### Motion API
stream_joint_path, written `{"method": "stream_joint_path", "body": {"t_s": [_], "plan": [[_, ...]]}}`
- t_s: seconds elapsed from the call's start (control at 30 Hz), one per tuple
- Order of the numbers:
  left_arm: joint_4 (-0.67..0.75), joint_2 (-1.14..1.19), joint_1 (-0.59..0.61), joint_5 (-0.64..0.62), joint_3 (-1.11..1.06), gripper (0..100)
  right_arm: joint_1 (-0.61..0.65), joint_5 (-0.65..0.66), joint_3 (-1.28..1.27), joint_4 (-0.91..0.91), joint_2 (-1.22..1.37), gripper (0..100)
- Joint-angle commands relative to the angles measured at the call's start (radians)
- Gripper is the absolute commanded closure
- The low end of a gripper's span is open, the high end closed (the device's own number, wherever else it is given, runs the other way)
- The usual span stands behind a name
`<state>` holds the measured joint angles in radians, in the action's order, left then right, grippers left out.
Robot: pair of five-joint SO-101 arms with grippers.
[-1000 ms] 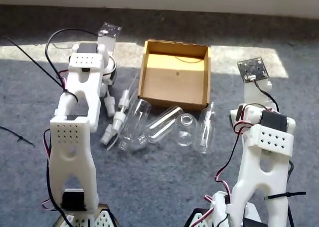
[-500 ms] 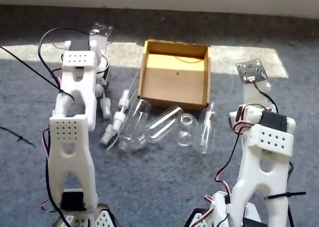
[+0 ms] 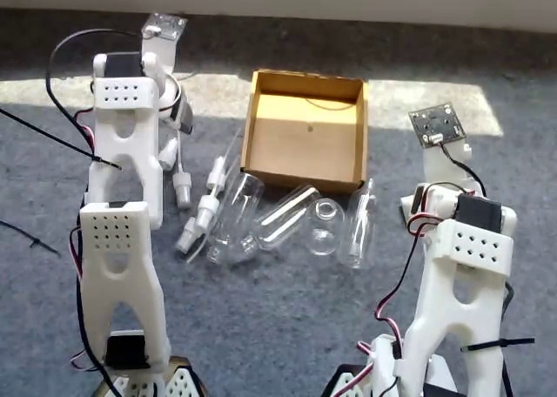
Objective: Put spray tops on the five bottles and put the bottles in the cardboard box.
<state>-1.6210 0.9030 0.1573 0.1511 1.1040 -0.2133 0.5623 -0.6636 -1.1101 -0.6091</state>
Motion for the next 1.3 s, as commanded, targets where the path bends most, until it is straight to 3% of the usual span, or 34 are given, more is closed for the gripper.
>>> {"method": "stream_joint_path", "body": {"t_s": [0.0,0.23,0.8,1.1,1.27], "plan": [[-0.055,-0.071,0.03,0.029,0.101,79,0.004,0.012,0.008,-0.005,-0.031,99.5],[-0.051,0.035,0.097,0.057,0.105,79,0.005,0.012,0.008,-0.005,-0.031,99.5],[-0.046,0.159,0.05,0.087,0.105,79,0.004,0.012,0.007,-0.005,-0.031,99.5],[-0.046,0.252,0.022,0.091,0.107,85,0.004,0.014,0.007,-0.007,-0.031,99.5],[-0.054,0.234,0.025,0.091,0.151,97,0.004,0.014,0.008,-0.007,-0.031,99.5]]}}
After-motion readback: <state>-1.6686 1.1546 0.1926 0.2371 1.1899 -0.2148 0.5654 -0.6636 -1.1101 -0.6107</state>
